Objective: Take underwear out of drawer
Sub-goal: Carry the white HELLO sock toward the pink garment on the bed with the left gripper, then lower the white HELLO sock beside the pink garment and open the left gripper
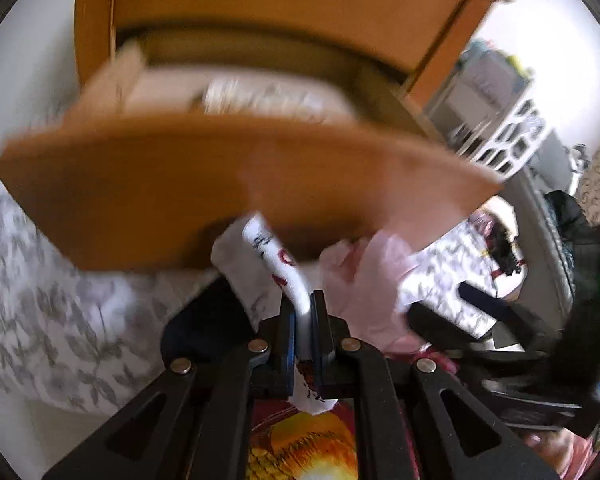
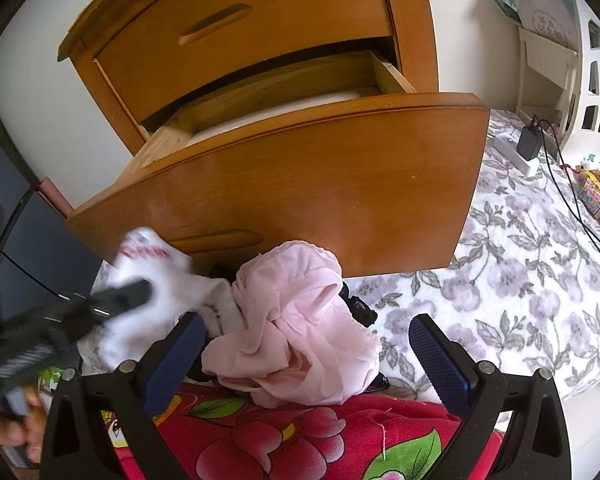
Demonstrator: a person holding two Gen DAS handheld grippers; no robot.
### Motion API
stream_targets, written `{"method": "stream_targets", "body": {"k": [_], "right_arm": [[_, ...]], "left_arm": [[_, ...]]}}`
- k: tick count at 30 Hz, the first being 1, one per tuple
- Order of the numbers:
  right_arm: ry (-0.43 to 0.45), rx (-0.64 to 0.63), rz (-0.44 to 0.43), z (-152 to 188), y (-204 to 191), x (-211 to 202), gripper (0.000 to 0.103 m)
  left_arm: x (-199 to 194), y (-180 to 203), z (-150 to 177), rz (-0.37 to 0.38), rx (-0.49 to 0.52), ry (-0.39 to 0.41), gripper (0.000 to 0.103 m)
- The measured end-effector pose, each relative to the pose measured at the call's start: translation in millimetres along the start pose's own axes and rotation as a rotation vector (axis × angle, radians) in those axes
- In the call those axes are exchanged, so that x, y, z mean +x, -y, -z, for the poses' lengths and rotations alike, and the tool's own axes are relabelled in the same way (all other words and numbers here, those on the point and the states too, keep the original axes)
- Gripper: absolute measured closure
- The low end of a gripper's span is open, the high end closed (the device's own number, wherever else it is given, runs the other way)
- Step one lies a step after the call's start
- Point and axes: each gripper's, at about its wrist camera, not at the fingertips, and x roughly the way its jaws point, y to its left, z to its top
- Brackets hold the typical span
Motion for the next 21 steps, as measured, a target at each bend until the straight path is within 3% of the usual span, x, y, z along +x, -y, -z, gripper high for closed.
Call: {"method": "stream_targets", "body": {"k": [4,12,20,21], "right_arm": [[-0.001,-0.002,0.0,0.0,0.0,0.1,0.0],[-0.001,0.0,-0.002,-0.3,-0.4,0.4,0.0],[-0.004,0.001,-0.005,-1.0,-0.4,1.4,0.0],[-0.004,0.0,-0.004,-0.9,-0.6,1.4,0.0]], "left_arm": [[21.2,-7.8,4.5,-0.023,-0.039,-0.077,0.096],[25.8,-9.2,4.3,-0.057,-0.053,-0.086,0.094],[17.5,-15.2,8.4,-0.07,-0.083,-0.042,0.076],[15.9,-15.7,9.2,-0.072,-0.085,-0.037,0.07]]}}
